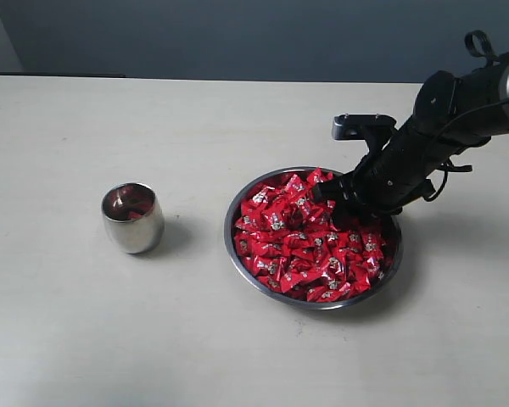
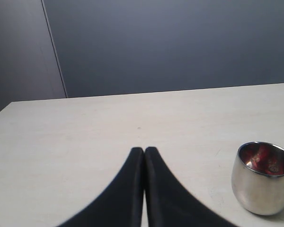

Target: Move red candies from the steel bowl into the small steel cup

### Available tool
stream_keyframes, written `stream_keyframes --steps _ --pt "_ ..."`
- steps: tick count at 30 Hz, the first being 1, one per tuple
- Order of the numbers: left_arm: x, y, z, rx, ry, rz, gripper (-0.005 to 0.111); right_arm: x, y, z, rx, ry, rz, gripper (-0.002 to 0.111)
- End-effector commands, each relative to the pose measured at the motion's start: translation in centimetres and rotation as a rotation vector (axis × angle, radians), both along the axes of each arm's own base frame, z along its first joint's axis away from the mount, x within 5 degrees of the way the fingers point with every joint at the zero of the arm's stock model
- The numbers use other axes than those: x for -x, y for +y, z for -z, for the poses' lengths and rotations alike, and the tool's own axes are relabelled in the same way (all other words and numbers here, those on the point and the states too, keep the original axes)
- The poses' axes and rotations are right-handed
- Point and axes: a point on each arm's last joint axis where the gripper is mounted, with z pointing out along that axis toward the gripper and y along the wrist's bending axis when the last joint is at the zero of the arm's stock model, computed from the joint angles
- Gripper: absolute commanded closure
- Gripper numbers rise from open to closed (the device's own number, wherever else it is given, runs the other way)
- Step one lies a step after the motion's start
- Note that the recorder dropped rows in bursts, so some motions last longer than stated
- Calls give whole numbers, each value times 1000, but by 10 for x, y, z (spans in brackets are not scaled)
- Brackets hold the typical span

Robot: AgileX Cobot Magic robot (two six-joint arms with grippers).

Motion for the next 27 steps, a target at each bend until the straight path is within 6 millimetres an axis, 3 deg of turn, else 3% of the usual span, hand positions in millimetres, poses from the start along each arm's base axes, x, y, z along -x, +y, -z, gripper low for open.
stream_keyframes --steps 1,8,19,27 --pt "0 0 1 -1 -6 -1 106 -2 -1 -5 -3 -10 1 72" --pt "0 0 1 -1 -6 -1 106 -2 -1 -5 0 -10 1 84" --pt "0 0 1 -1 -6 -1 106 -2 -1 -5 4 -9 7 84" --pt "0 0 1 -1 -6 -1 106 -1 -3 -25 -3 -60 7 84"
